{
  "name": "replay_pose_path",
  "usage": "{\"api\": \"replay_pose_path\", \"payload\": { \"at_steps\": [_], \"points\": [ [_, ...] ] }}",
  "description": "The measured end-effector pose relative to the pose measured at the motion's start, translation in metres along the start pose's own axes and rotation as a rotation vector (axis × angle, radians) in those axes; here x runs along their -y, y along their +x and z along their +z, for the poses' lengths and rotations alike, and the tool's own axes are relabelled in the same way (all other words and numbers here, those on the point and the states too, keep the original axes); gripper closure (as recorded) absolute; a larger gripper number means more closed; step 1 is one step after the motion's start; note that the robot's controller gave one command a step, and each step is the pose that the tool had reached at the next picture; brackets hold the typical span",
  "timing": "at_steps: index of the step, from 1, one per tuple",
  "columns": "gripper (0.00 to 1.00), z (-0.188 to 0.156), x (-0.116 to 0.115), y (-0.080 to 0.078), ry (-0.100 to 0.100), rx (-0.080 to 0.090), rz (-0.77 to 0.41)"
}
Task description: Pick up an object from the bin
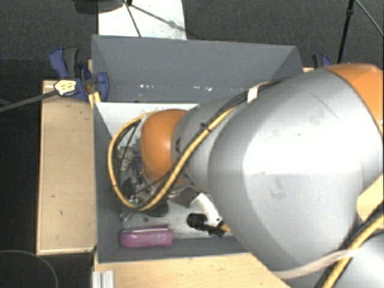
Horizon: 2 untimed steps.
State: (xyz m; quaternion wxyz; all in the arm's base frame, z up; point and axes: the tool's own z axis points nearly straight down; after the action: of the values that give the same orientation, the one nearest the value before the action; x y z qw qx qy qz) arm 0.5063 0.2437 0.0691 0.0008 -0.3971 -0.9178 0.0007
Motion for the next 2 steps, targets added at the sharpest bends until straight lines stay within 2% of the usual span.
{"api": "replay_pose_path", "payload": {
  "at_steps": [1, 2],
  "points": [
    [0.00, -0.0001, 0.0001, -0.0001, 0.000, 0.000, 0.001],
    [1.00, -0.0004, -0.0003, 0.0003, -0.002, -0.001, 0.003]
  ]
}}
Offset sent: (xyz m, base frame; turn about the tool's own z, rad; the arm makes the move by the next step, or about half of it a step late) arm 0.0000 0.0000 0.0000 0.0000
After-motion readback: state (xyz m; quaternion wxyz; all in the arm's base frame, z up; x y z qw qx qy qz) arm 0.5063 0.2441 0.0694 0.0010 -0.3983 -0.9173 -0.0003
